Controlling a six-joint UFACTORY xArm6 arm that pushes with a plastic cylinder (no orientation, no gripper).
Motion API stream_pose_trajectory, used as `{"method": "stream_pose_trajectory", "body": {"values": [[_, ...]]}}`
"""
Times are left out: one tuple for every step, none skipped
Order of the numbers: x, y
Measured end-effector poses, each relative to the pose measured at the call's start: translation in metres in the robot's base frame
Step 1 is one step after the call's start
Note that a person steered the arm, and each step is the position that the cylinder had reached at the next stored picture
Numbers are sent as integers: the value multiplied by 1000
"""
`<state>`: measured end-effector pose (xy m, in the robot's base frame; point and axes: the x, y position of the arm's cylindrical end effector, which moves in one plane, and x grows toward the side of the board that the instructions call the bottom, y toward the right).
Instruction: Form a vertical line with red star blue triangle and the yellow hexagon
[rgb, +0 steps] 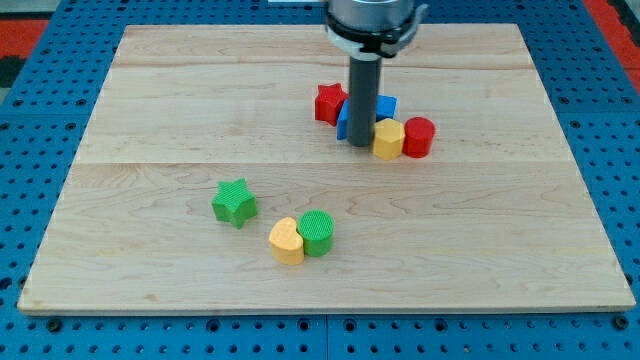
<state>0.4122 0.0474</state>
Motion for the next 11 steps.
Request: {"method": "stream_pose_trajectory", "body": {"values": [[44,-35],[51,48],[49,98],[13,56],[-44,3],[-78,-46],[-89,-80],[-73,-45],[-54,-17],[-13,-16],[-18,-53]]}}
